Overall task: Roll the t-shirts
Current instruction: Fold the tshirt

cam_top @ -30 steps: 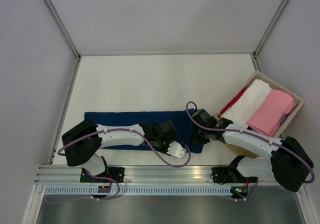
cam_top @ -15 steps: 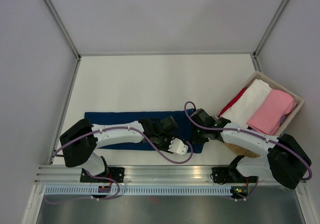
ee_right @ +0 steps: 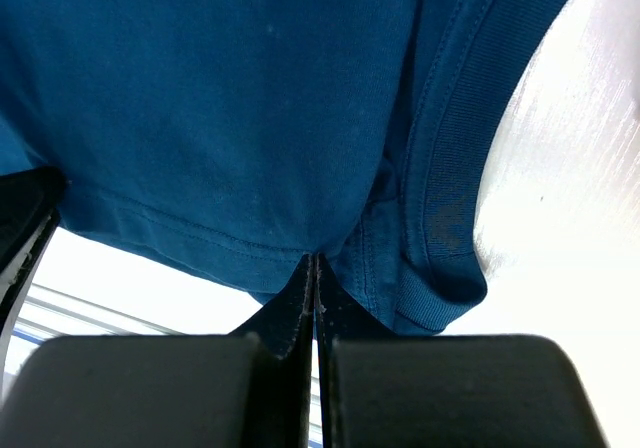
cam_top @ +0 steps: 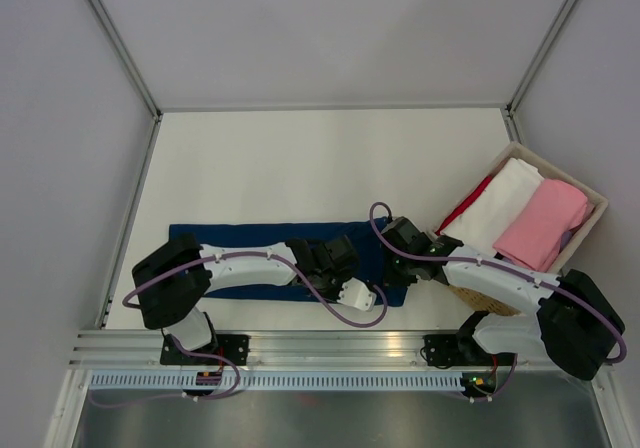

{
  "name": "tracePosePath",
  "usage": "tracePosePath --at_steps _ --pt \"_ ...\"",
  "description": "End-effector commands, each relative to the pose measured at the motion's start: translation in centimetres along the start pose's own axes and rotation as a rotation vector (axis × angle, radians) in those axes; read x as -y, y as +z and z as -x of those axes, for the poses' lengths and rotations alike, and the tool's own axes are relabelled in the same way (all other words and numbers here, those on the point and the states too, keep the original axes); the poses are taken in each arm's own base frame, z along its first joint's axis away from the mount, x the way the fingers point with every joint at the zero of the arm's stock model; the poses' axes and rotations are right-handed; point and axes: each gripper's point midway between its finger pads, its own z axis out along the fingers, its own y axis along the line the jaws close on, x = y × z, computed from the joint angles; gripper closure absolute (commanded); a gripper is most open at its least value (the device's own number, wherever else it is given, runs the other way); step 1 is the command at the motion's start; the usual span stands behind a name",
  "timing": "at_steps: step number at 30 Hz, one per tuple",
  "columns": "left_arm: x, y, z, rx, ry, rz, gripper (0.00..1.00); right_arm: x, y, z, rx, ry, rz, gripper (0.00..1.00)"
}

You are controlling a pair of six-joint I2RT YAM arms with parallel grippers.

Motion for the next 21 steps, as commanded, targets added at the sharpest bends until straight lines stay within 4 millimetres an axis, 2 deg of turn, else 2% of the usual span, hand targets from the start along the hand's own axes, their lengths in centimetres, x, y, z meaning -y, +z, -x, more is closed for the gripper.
tracePosePath --at_steps 1,2,10,11,14,21 --pt "-0.7 -0.1 0.2 0.008 0.021 0.033 0.90 -0.3 -0.3 0.3 0.028 -0.007 0.012 0.99" --pt "-0.8 -0.3 0.4 0.015 0.021 0.037 0.97 -0.2 -0.3 0.3 0.026 -0.005 0.010 1.00" --pt "-0.9 -1.8 -0.1 0.044 -0.003 0.022 0.98 0.0 -1.2 -0.3 -0.011 -0.046 0.005 1.00" --pt "-0.9 -2.2 0.4 0.072 -0.015 0.007 0.98 0.0 -1.6 -0.3 -0.014 -0.048 0.005 1.00" --pt "-1.2 -3.3 0.3 0.105 -0.042 -0.004 0.98 -0.7 -2.4 -0.2 -0.018 -0.059 0.032 1.00" --pt "-0.5 -3.4 -0.6 0.096 -0.047 -0.032 0.98 -0.8 -2.5 -1.1 -0.058 -0.047 0.048 1.00"
